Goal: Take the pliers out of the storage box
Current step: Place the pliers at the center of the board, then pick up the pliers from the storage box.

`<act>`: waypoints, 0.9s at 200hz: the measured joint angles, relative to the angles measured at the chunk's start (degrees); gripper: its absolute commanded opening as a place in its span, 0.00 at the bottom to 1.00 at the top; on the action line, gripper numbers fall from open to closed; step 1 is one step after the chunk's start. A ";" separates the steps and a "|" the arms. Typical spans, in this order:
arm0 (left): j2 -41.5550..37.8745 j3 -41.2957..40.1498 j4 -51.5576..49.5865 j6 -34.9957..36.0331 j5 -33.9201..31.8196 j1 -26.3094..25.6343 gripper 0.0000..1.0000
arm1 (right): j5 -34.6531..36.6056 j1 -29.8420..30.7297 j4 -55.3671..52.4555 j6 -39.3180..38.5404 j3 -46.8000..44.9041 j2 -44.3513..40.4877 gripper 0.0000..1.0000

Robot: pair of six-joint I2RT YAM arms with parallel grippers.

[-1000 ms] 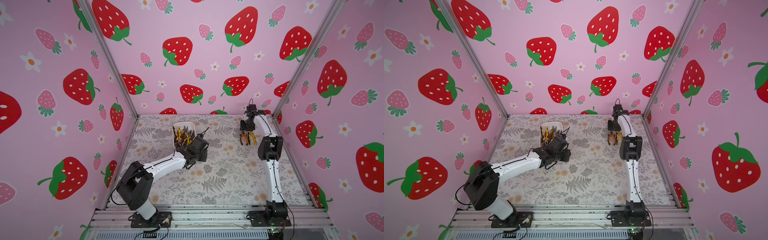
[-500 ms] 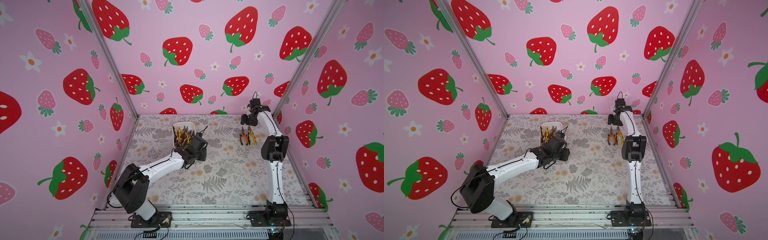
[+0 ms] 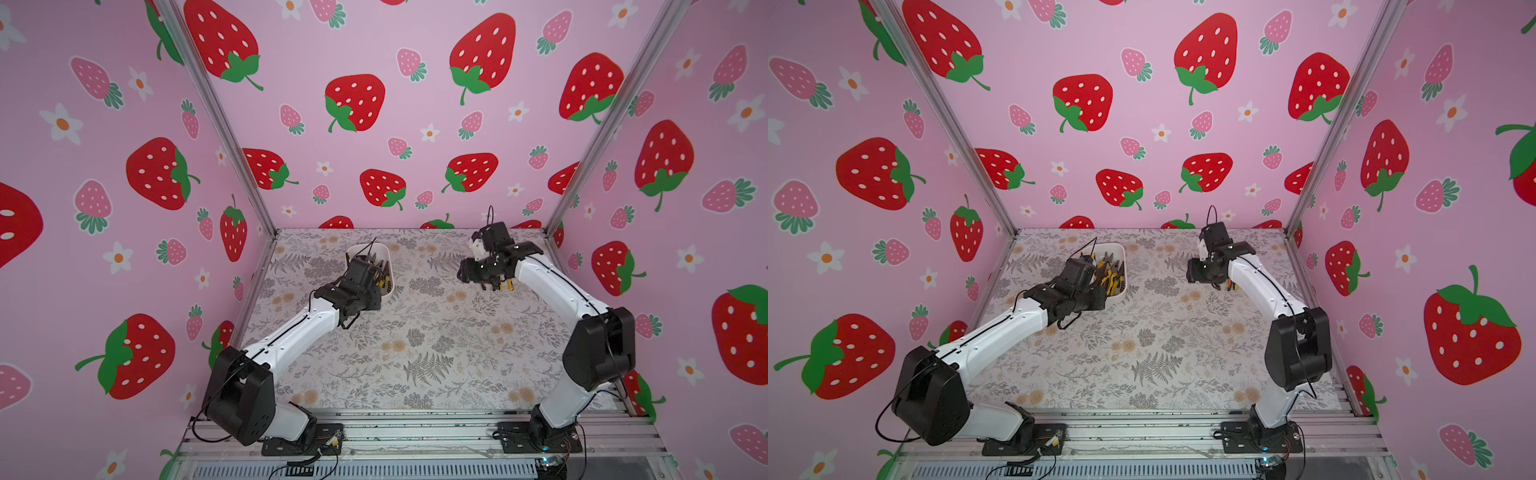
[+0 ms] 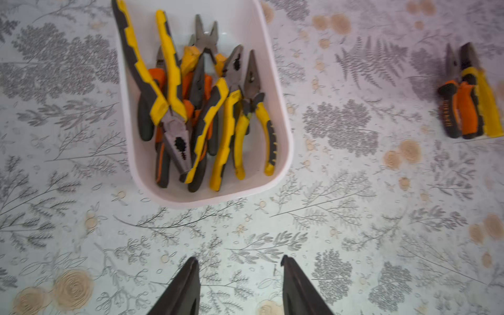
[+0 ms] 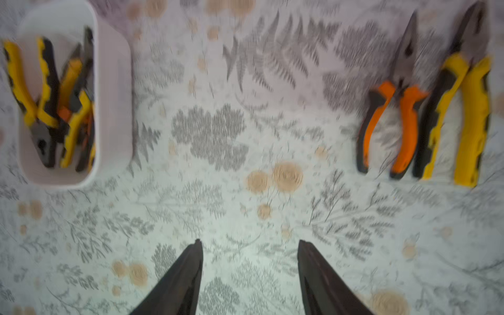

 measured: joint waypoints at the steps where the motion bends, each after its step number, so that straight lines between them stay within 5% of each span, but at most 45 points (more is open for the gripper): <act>1: 0.04 0.04 -0.11 0.04 0.09 0.20 0.51 | -0.07 0.37 0.00 0.26 -0.79 -0.42 0.60; 43: 3.63 5.22 -4.02 1.92 4.17 7.69 0.51 | 0.17 8.50 0.48 3.85 -13.05 -12.39 0.60; 96: 13.40 13.22 -4.90 3.52 5.40 9.42 0.51 | 0.68 10.10 1.09 7.69 -19.78 -25.62 0.60; 180: 28.94 32.81 -10.21 7.67 -0.15 10.34 0.45 | 0.81 10.43 1.29 9.40 -26.80 -28.46 0.59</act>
